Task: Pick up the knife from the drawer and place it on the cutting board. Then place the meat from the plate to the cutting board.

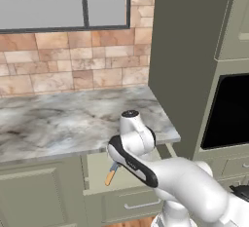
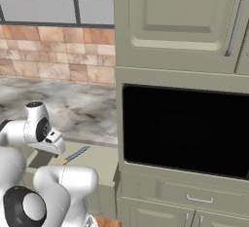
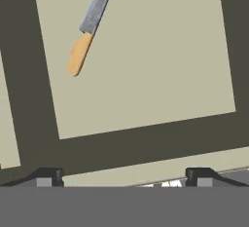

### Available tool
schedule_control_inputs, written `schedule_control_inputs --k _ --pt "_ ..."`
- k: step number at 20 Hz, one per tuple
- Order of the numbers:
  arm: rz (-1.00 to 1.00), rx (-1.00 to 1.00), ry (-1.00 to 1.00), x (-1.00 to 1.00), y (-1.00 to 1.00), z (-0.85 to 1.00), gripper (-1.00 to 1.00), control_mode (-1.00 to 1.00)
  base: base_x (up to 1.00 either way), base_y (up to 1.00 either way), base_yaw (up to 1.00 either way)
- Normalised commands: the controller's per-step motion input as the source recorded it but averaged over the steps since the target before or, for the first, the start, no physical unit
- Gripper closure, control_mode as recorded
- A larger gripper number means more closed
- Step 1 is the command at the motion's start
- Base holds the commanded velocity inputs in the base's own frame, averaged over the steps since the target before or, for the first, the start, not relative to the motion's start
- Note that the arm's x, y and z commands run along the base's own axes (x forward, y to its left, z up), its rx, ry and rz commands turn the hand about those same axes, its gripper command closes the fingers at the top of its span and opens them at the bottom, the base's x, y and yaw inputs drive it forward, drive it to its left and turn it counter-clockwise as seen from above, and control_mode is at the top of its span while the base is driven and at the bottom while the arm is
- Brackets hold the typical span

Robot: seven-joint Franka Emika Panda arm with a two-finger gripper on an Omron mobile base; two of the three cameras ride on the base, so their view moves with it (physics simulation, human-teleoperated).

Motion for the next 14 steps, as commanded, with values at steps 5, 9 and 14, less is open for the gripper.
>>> schedule_control_inputs --k 5,9,14 --pt "-0.02 0.0 0.04 0.06 0.32 -0.37 -1.0 -1.0 0.0 0.0 0.0" --pt "-0.02 0.0 0.01 0.03 0.05 -0.32 -1.0 -1.0 0.0 0.0 0.0" --pt "-0.02 0.0 0.0 0.04 0.0 -0.24 -1.0 -1.0 0.0 0.0 0.0"
